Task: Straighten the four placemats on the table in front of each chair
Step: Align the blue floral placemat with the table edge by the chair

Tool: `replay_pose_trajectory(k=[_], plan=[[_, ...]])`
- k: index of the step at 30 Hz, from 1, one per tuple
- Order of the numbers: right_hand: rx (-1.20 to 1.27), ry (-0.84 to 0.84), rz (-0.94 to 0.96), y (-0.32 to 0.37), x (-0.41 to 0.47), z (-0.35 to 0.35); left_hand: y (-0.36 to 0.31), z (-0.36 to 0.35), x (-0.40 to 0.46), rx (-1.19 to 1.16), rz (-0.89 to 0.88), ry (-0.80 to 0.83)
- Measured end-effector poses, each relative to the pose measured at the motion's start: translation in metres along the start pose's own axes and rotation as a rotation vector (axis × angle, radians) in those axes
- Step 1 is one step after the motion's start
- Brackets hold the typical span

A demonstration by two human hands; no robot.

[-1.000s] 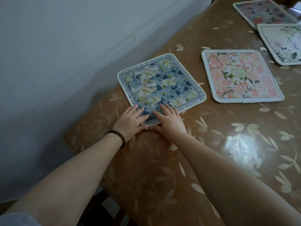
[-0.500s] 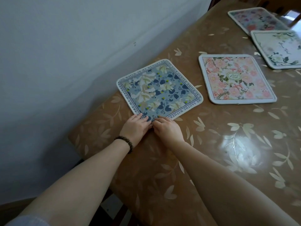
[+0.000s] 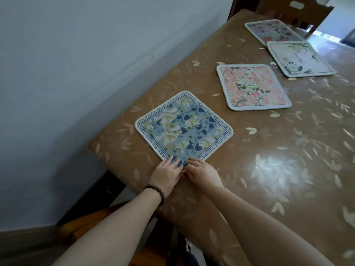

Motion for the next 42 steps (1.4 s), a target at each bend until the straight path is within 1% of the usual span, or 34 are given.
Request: replay_pose_trajectory(k=[5,8,12,14,17,19,20,21,23,24,26,32,35,37,39,42], plan=[[0.011,-0.033,0.011,0.002,-0.040,0.011,-0.029,-0.013,-0.025,0.005,-0.021,0.073],[0.026,-0.043,0.062,0.005,-0.067,0.021,-0.051,-0.018,-0.039,-0.034,-0.015,0.114],[0.051,0.002,0.067,-0.004,-0.100,0.026,-0.080,-0.017,-0.059,-0.117,0.019,0.087],[0.067,0.030,0.088,-0.009,-0.119,0.027,-0.097,-0.019,-0.070,-0.120,0.038,0.081],[0.069,-0.019,0.131,-0.016,-0.149,0.041,-0.126,-0.026,-0.083,-0.128,0.060,0.081],[0.059,-0.077,0.159,-0.022,-0.165,0.051,-0.145,-0.031,-0.088,-0.102,0.035,0.071],[0.049,-0.071,0.168,-0.026,-0.172,0.051,-0.153,-0.034,-0.090,-0.086,0.024,0.071],[0.053,-0.017,0.145,-0.032,-0.178,0.045,-0.158,-0.037,-0.091,-0.072,0.023,0.075],[0.067,0.147,0.010,-0.051,-0.189,0.026,-0.160,-0.039,-0.094,-0.042,0.036,0.075],[0.059,0.202,-0.057,-0.059,-0.194,0.019,-0.159,-0.038,-0.094,-0.020,0.038,0.069],[0.038,0.237,-0.149,-0.067,-0.200,0.013,-0.155,-0.033,-0.096,0.015,0.034,0.061],[0.094,0.168,-0.362,-0.065,-0.195,0.015,-0.123,-0.006,-0.092,0.033,0.064,-0.021],[0.123,0.154,-0.460,-0.063,-0.186,0.005,-0.097,0.002,-0.080,0.028,0.089,-0.026],[0.115,0.134,-0.530,-0.064,-0.180,-0.001,-0.073,0.006,-0.072,0.006,0.149,-0.027],[0.105,0.116,-0.619,-0.065,-0.175,-0.008,-0.047,0.006,-0.063,-0.016,0.220,-0.012],[0.101,0.087,-0.772,-0.066,-0.170,-0.015,-0.014,0.007,-0.049,0.001,0.244,0.023]])
Point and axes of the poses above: each hand's wrist, its own x-axis towards the middle knuckle, its own z-axis out of the back of the hand, y = z × x, the point moved 10 cm from there along x, towards the middle knuckle, and after that the axes turned 3 degrees about -y, right-handed, at the moved point
